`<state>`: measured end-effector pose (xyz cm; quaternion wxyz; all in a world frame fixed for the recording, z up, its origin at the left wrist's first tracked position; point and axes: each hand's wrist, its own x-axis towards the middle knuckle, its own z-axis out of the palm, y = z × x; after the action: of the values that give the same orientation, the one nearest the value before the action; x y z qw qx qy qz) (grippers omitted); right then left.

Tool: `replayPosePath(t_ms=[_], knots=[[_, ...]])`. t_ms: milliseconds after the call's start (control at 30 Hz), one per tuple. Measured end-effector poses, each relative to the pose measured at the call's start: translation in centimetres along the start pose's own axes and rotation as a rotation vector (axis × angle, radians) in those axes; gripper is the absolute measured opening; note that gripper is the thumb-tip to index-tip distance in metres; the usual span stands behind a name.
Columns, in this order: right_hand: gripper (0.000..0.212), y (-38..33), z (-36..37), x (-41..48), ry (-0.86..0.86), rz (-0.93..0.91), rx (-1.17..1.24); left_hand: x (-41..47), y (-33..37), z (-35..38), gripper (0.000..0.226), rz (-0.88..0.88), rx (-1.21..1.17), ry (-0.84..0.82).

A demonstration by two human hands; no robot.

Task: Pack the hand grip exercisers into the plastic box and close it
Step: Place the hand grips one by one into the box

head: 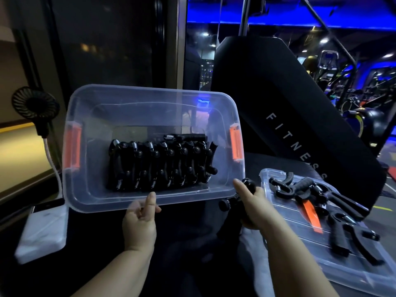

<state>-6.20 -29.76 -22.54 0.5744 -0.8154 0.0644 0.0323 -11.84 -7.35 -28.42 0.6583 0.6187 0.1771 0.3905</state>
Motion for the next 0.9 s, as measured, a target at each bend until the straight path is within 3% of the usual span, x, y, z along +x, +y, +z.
replayPosePath(t_ms=[67,167,267,400,567,767,900], knots=[[0.103,-0.1,0.6,-0.5,0.005,0.006,-0.054,0.0,0.1,0.0,0.037,-0.008,-0.009,-0.004],[0.093,-0.2,1.2,-1.3,0.064,-0.021,-0.101,0.0,0.3,0.0,0.036,-0.012,-0.018,-0.007],[0.086,-0.1,1.4,-2.2,0.088,-0.06,0.001,0.1,0.3,0.0,0.034,-0.025,-0.027,-0.011],[0.065,-0.4,1.7,-3.8,0.132,-0.164,0.148,0.1,0.3,-0.2,0.033,-0.051,-0.028,-0.029],[0.023,-2.0,1.8,-5.4,0.083,-0.224,0.398,0.2,0.3,-0.4,0.032,-0.1,-0.078,-0.061],[0.029,-5.0,2.1,-6.5,0.025,-0.253,0.539,0.2,0.6,-0.6,0.033,-0.158,-0.103,-0.085],[0.064,-6.7,2.6,-7.4,-0.038,-0.295,0.613,0.2,1.0,-0.8,0.032,-0.188,-0.108,-0.083]])
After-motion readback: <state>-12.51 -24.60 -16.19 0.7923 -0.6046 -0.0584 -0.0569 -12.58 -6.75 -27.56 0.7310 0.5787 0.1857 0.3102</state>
